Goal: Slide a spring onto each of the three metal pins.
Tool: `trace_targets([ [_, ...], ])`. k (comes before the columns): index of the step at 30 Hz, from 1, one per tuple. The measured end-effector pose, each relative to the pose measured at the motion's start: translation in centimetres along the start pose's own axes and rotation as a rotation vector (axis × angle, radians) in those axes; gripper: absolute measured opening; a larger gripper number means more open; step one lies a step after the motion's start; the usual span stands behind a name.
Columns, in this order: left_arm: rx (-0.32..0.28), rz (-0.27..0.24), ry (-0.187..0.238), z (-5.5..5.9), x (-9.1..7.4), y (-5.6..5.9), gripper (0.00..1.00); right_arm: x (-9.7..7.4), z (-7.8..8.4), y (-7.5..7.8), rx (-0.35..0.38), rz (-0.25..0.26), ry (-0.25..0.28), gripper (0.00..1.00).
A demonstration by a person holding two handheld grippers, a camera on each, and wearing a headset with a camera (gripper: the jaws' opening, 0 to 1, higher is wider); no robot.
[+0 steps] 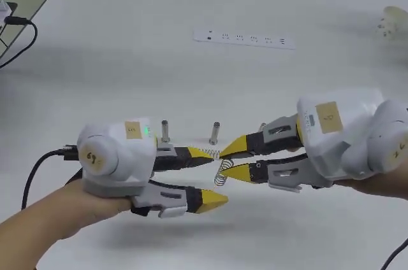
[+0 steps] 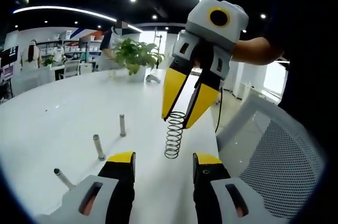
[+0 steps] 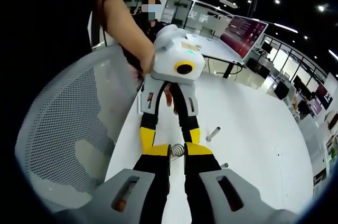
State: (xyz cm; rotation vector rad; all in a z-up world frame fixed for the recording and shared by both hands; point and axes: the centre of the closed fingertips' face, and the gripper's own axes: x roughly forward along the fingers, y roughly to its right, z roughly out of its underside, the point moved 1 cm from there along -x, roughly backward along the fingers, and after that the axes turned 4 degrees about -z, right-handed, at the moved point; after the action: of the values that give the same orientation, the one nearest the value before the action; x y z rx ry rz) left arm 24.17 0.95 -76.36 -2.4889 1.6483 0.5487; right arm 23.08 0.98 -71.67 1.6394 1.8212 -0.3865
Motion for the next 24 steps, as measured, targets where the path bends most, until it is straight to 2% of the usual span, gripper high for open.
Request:
trace_targets([
  [4, 0.000, -0.022, -0.019, 0.7, -0.3, -0.4, 0.47, 0.0, 0.1, 0.1, 0.001, 0.004, -0.003, 0.06],
  [10, -0.017, -0.077, 0.007, 0.9, -1.3, -1.4, 0.55, -0.1, 0.5, 0.3, 0.012, 0.012, -0.008, 0.06],
  [16, -0.025, -0.119, 0.007, 1.5, -2.1, -2.3, 0.65, -0.2, 0.5, 0.5, 0.015, 0.018, -0.009, 0.06],
  [24, -0.029, -0.187, 0.026, 1.5, -3.2, -3.6, 0.81, -0.3, 1.1, 0.9, 0.030, 0.029, -0.020, 0.07],
])
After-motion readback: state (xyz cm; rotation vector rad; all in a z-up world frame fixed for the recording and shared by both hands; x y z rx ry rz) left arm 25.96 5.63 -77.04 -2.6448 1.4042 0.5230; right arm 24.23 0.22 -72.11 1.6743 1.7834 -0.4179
